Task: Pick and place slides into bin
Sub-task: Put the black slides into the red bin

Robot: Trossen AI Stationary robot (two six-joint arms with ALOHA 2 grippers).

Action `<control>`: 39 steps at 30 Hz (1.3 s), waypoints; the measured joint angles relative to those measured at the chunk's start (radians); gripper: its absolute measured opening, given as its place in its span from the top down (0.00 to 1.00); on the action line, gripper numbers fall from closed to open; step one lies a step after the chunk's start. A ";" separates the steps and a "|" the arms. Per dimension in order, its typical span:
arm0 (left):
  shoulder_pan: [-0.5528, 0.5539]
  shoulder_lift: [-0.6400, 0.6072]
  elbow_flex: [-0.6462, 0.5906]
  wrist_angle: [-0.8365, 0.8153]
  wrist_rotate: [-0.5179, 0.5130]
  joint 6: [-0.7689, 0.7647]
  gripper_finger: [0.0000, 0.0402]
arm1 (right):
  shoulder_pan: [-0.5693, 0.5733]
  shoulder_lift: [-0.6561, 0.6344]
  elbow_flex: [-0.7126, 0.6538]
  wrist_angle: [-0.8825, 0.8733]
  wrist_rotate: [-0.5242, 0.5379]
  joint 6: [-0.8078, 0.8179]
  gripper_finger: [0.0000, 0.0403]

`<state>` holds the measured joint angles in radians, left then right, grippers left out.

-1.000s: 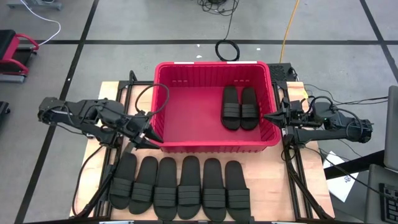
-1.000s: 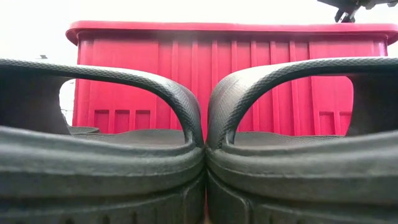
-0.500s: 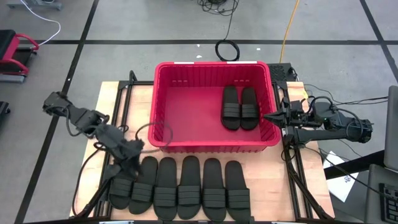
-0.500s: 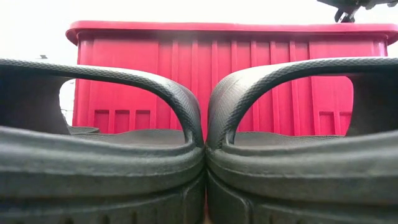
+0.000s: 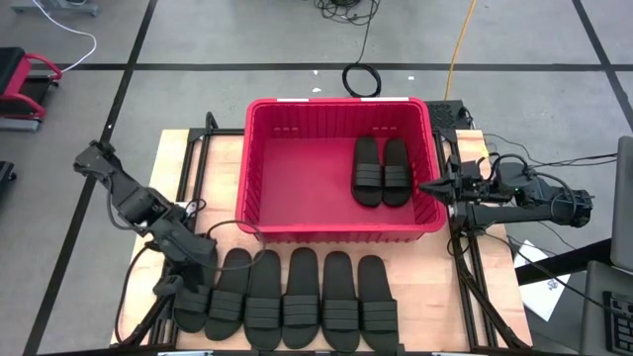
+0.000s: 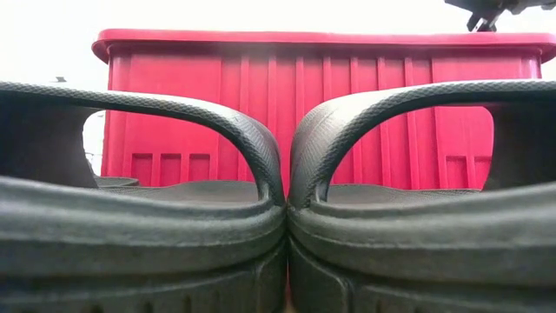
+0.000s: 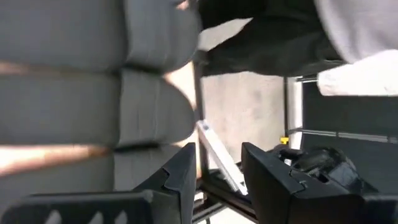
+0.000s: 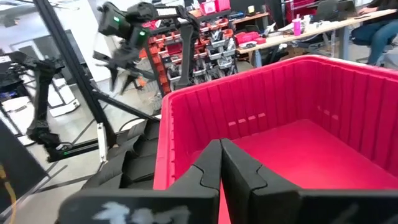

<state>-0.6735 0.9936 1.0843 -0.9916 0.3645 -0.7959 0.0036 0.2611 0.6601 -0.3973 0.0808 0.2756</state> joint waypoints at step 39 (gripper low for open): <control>-0.142 -0.079 -0.630 0.524 0.116 -0.199 0.19 | 0.000 0.000 0.000 -0.035 0.001 0.132 0.90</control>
<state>-0.8150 0.9150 0.4547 -0.4680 0.4805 -0.9949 0.0036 0.2611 0.6598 -0.4320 0.0818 0.4076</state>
